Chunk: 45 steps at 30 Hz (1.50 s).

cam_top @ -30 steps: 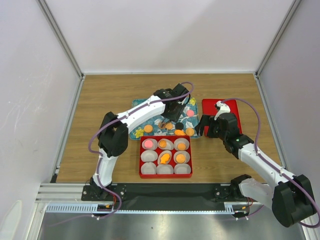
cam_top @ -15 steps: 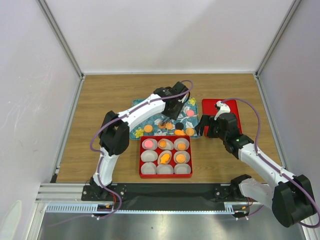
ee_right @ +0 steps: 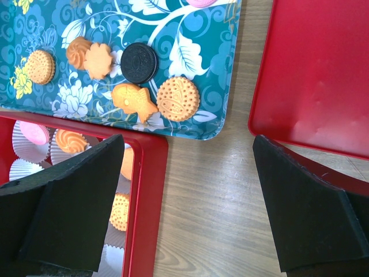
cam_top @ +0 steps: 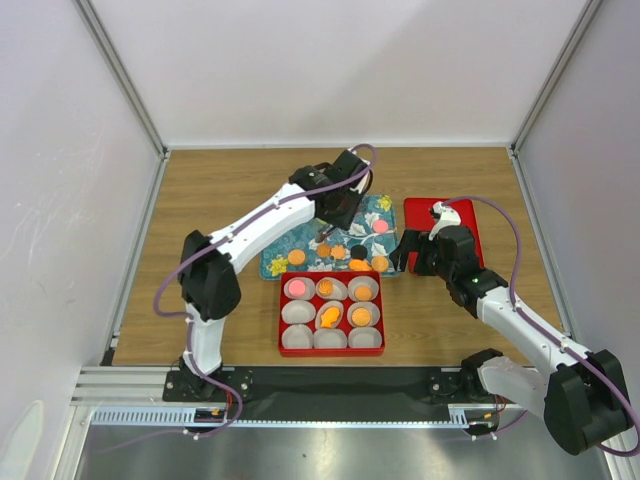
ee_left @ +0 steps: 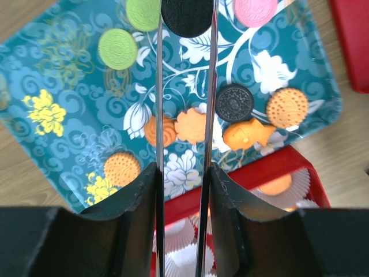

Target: Pack the cookies

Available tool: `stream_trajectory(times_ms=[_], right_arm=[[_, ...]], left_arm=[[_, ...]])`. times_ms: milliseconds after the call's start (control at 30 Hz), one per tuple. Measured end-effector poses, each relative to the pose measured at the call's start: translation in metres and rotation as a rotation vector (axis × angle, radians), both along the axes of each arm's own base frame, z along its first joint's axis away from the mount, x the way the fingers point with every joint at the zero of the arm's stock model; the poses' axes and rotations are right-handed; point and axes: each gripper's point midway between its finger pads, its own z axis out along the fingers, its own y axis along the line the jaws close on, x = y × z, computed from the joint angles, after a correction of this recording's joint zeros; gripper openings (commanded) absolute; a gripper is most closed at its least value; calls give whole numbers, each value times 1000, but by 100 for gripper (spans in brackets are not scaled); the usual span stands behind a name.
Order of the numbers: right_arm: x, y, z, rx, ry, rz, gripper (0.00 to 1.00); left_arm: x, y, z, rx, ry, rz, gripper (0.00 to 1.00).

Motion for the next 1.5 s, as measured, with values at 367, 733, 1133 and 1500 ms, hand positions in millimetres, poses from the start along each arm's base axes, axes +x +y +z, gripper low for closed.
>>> stream_trajectory(times_ms=[367, 733, 1133, 1500], right_arm=[[0, 0, 1, 1, -2, 1, 99], [0, 2, -5, -1, 16, 10, 100], [-1, 4, -5, -2, 17, 15, 100], [-1, 6, -5, -2, 16, 20, 100]], left_arm=[[-70, 44, 43, -51, -52, 3, 34], [-192, 101, 56, -119, -41, -41, 37], [-250, 140, -1, -33, 83, -5, 37], [-257, 145, -9, -28, 103, 15, 38]])
